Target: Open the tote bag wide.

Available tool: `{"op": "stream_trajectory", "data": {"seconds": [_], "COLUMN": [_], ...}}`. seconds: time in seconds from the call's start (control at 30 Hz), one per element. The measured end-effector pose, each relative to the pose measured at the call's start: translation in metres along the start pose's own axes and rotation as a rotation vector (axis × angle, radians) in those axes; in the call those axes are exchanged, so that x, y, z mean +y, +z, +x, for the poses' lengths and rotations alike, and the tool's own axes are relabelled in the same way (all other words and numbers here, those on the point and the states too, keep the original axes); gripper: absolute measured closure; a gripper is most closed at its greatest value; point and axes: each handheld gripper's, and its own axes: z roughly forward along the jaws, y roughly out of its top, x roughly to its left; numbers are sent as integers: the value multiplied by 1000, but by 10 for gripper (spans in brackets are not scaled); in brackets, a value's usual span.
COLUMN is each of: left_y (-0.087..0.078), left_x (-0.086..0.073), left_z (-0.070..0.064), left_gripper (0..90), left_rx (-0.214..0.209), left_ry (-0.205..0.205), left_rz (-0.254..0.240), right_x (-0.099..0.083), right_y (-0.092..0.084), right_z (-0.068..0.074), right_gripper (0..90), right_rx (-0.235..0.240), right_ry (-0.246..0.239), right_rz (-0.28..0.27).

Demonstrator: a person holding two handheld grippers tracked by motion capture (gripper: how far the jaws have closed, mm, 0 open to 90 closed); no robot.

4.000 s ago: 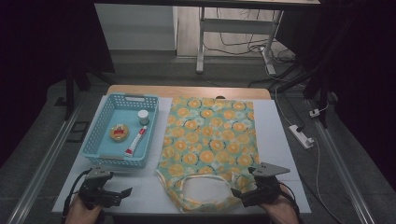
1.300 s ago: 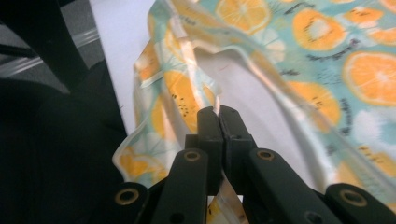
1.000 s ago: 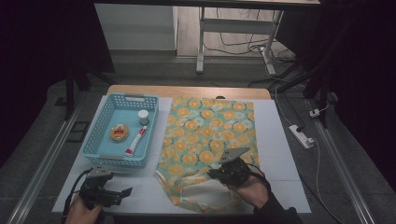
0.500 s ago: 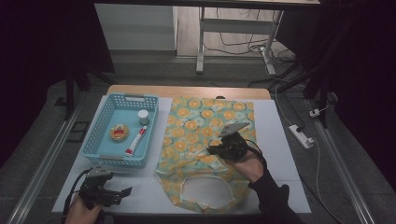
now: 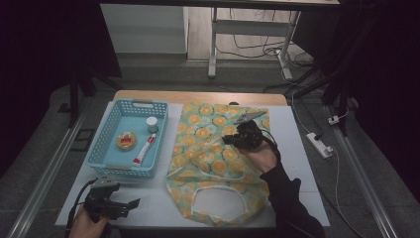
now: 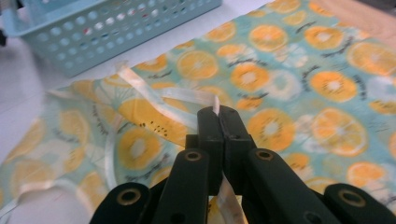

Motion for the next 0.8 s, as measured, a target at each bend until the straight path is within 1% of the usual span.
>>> {"op": "stream_trajectory", "data": {"seconds": [0.03,0.1,0.13,0.27,0.33,0.37,0.53,0.67,0.7,0.73,0.8], "left_y": [0,0,0,0,0,0,0,0,0,0,0], "left_x": [0,0,0,0,0,0,0,0,0,0,0], "left_z": [0,0,0,0,0,0,1,1,1,1,1], "left_gripper": [24,24,24,24,24,25,25,25,25,26,26], "left_rx": [0,-1,-1,0,-1,-1,-4,-5,-5,-5,-5], "left_ry": [-1,-2,-2,-1,-2,-2,-4,-5,-5,-5,-6], "left_rz": [0,-1,0,2,2,3,1,3,4,4,4], "right_x": [0,3,6,9,10,12,16,15,15,13,9], "right_y": [0,2,4,8,10,14,24,35,35,41,47], "right_z": [0,-6,-10,-19,-21,-27,-40,-49,-49,-54,-57], "right_gripper": [888,888,888,888,888,888,888,888,888,887,887], "right_rx": [0,-14,-33,-64,-69,-79,-93,-105,-105,-114,-119], "right_ry": [0,0,-4,-13,-16,-12,-3,4,4,2,-2], "right_rz": [0,-5,-3,4,4,4,6,11,11,18,20]}}
